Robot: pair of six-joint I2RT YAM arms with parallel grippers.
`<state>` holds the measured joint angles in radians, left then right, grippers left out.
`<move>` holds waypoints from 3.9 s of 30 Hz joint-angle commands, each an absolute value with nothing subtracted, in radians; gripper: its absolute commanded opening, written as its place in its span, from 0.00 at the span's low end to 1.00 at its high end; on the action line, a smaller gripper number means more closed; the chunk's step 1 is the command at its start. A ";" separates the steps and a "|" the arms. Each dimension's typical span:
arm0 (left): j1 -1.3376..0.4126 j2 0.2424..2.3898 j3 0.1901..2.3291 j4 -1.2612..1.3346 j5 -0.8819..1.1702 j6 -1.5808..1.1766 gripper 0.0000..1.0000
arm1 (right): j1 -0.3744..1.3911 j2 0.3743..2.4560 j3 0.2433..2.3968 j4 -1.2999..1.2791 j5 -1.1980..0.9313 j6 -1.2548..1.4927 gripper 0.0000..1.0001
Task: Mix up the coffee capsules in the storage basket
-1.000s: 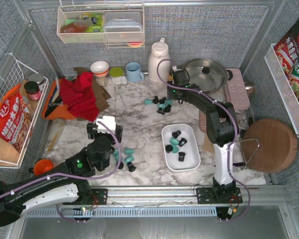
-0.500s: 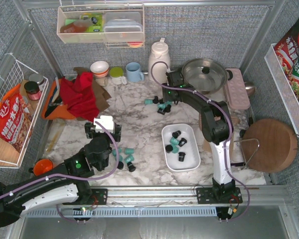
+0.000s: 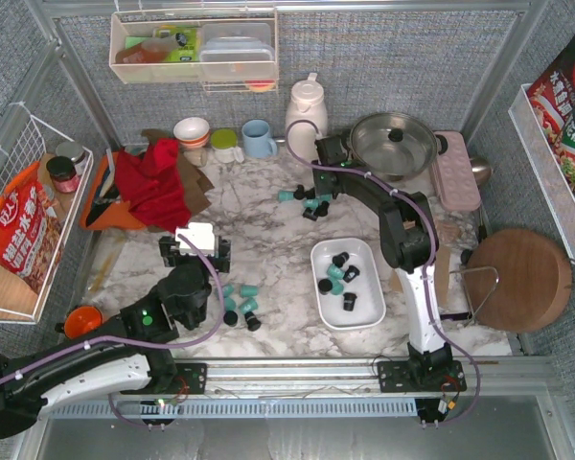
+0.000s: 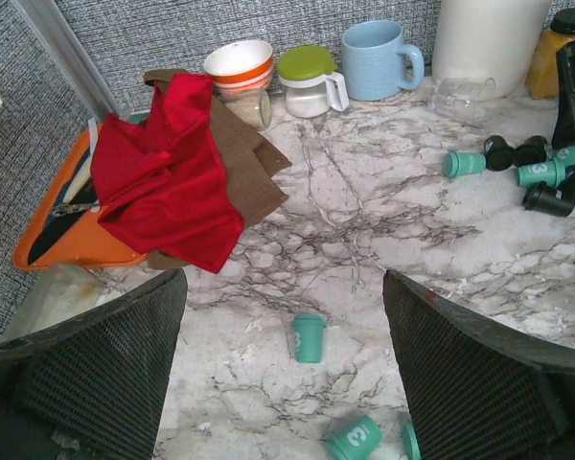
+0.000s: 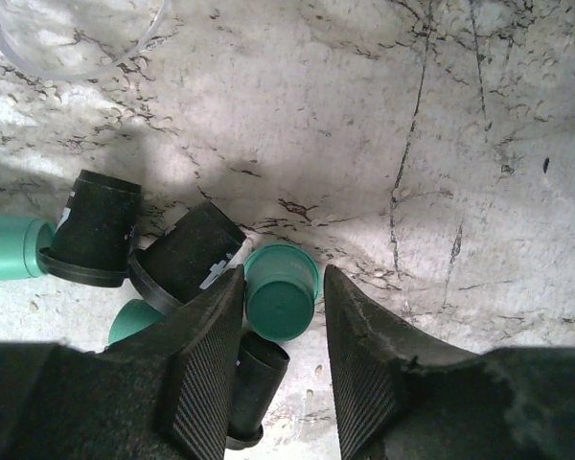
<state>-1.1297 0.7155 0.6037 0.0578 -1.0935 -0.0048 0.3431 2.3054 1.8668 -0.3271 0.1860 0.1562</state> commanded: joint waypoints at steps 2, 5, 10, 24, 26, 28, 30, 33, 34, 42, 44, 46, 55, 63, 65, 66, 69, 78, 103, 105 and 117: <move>-1.129 0.706 0.611 0.068 -1.104 -0.008 0.91 | 0.346 2.293 1.862 -0.343 0.178 0.163 0.40; -1.129 0.707 0.612 0.070 -1.100 -0.006 0.91 | 0.347 2.268 1.839 -0.338 0.172 0.169 0.36; -1.129 0.707 0.613 0.064 -1.102 -0.010 0.91 | 0.347 2.189 1.787 -0.331 0.183 0.161 0.31; -1.126 0.704 0.621 0.053 -1.076 -0.034 0.92 | 0.373 1.658 1.323 -0.287 0.214 0.242 0.30; -1.125 0.703 0.623 0.048 -1.073 -0.039 0.92 | 0.387 1.580 1.238 -0.281 0.211 0.251 0.30; -1.124 0.704 0.625 0.046 -1.073 -0.041 0.92 | 0.404 1.507 1.145 -0.281 0.212 0.266 0.30; -1.122 0.703 0.627 0.045 -1.074 -0.044 0.92 | 0.426 1.432 1.071 -0.285 0.219 0.283 0.30; -1.117 0.697 0.630 0.038 -1.070 -0.050 0.92 | 0.451 1.327 0.949 -0.286 0.217 0.319 0.32; -1.117 0.695 0.632 0.036 -1.071 -0.050 0.92 | 0.456 1.301 0.917 -0.287 0.210 0.330 0.34; -1.098 0.658 0.636 0.020 -1.086 -0.066 0.92 | 0.465 1.288 0.842 -0.356 0.183 0.338 0.51; -1.095 0.652 0.635 0.015 -1.085 -0.072 0.92 | 0.465 1.294 0.841 -0.364 0.180 0.335 0.56; -1.094 0.648 0.636 0.013 -1.088 -0.077 0.92 | 0.465 1.294 0.852 -0.372 0.184 0.330 0.59; -1.087 0.645 0.643 -0.003 -1.091 -0.083 0.92 | 0.465 1.372 1.025 -0.311 0.199 0.270 0.56; -1.086 0.629 0.644 -0.012 -1.100 -0.084 0.92 | 0.431 1.639 1.211 -0.174 0.082 0.057 0.62; -1.086 0.626 0.643 -0.014 -1.105 -0.084 0.92 | 0.417 1.729 1.307 -0.240 0.004 -0.062 0.64; -1.087 0.623 0.643 -0.014 -1.106 -0.084 0.92 | 0.409 1.775 1.354 -0.275 -0.023 -0.124 0.67; -1.086 0.618 0.639 -0.009 -1.109 -0.082 0.92 | 0.383 1.899 1.494 -0.386 -0.085 -0.238 0.68; -1.083 0.652 0.629 0.017 -1.112 -0.053 0.92 | 0.316 2.161 1.805 -0.641 -0.266 -0.475 0.72; -1.060 0.697 0.627 0.031 -1.107 -0.037 0.93 | 0.275 2.387 2.056 -0.782 -0.347 -0.552 0.72; -1.059 0.696 0.627 0.031 -1.106 -0.037 0.93 | 0.275 2.397 2.068 -0.785 -0.344 -0.556 0.70; -1.052 0.699 0.630 0.026 -1.091 -0.043 0.93 | 0.275 2.407 2.075 -0.792 -0.344 -0.566 0.56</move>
